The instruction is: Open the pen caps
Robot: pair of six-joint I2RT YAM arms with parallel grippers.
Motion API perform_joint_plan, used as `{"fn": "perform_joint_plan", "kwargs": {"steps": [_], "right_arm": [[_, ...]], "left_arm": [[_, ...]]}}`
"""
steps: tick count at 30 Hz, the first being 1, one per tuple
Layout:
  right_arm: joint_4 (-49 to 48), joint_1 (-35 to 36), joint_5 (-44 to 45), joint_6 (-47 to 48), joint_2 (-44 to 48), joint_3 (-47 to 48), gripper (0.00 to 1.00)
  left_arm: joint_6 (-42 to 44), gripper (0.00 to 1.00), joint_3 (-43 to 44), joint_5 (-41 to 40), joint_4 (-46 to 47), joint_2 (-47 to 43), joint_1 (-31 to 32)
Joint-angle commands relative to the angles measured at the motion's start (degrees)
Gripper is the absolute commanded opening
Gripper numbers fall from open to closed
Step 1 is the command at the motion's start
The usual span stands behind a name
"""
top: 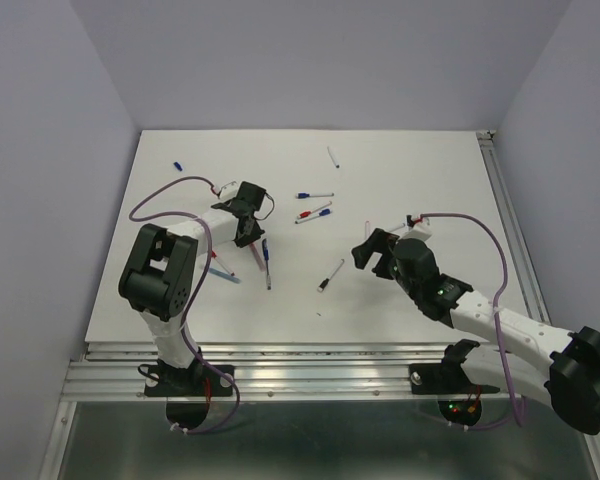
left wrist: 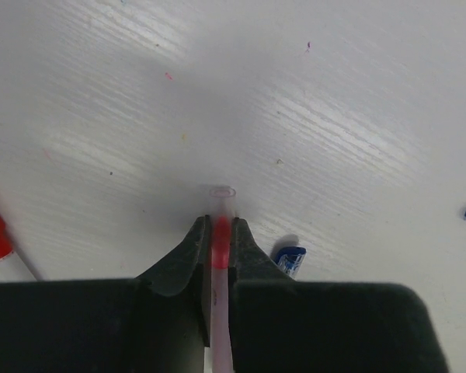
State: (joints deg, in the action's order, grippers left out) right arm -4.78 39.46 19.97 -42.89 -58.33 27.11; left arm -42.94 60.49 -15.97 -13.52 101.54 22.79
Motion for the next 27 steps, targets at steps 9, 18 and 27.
{"fn": "perform_joint_plan", "kwargs": {"steps": [9,18,27], "right_arm": [[0.73,0.26,1.84,-1.05,0.58,0.48,1.00],[-10.15,0.26,-17.92,0.88,5.06,-2.68,1.00],[-31.77,0.26,-40.08,-4.47,-2.92,-4.61,1.00]], "left_arm": [[1.45,0.00,0.07,-3.46,-3.88,-2.29,0.15],[2.95,0.00,-3.62,-4.07,-3.80,-16.97,1.73],[3.74,0.00,-8.98,7.16,8.74,-28.75,9.02]]}}
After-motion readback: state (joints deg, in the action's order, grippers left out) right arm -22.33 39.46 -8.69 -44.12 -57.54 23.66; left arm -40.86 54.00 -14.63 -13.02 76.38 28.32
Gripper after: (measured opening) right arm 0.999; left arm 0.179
